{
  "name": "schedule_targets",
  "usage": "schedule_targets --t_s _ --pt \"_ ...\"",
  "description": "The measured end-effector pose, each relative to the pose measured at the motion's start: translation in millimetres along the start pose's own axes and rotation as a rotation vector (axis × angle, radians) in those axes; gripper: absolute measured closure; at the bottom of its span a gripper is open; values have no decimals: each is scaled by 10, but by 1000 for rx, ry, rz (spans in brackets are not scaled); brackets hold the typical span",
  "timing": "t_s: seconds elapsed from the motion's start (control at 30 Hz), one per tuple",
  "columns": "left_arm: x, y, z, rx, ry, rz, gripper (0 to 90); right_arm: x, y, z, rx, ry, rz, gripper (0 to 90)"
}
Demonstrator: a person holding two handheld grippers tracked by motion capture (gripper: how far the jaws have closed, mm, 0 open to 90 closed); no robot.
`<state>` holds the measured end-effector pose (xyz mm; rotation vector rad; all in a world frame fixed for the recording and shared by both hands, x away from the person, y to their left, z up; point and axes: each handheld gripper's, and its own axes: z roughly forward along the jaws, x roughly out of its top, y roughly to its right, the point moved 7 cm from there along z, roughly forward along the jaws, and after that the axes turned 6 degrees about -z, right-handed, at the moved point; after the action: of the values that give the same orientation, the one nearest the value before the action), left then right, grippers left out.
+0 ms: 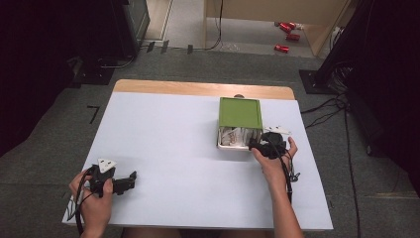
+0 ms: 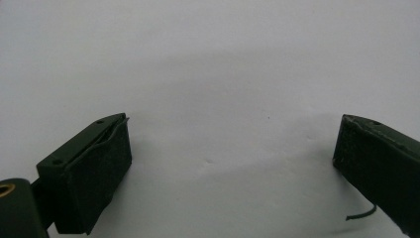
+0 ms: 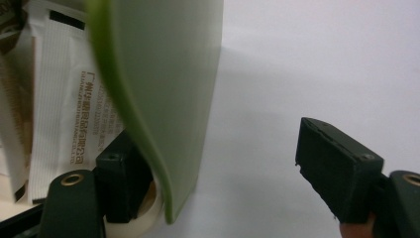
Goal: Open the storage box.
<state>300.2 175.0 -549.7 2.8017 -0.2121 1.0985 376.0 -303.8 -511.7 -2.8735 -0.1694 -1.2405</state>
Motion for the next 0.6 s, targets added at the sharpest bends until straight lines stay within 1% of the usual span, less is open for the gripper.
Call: schedule_targets --t_s 0.03,0.13,0.2,0.47,0.6 --pt "0 0 0 0 0 0 17 -15 9 40 6 -5 20 239" --pt "0 0 0 0 0 0 17 -33 17 75 15 2 39 239" --pt "0 0 0 0 0 0 17 -35 19 80 16 3 44 238" --pt "0 0 0 -1 0 -1 17 -38 19 72 16 -5 38 239" --pt "0 0 0 0 0 0 17 -65 15 51 28 -14 55 241"
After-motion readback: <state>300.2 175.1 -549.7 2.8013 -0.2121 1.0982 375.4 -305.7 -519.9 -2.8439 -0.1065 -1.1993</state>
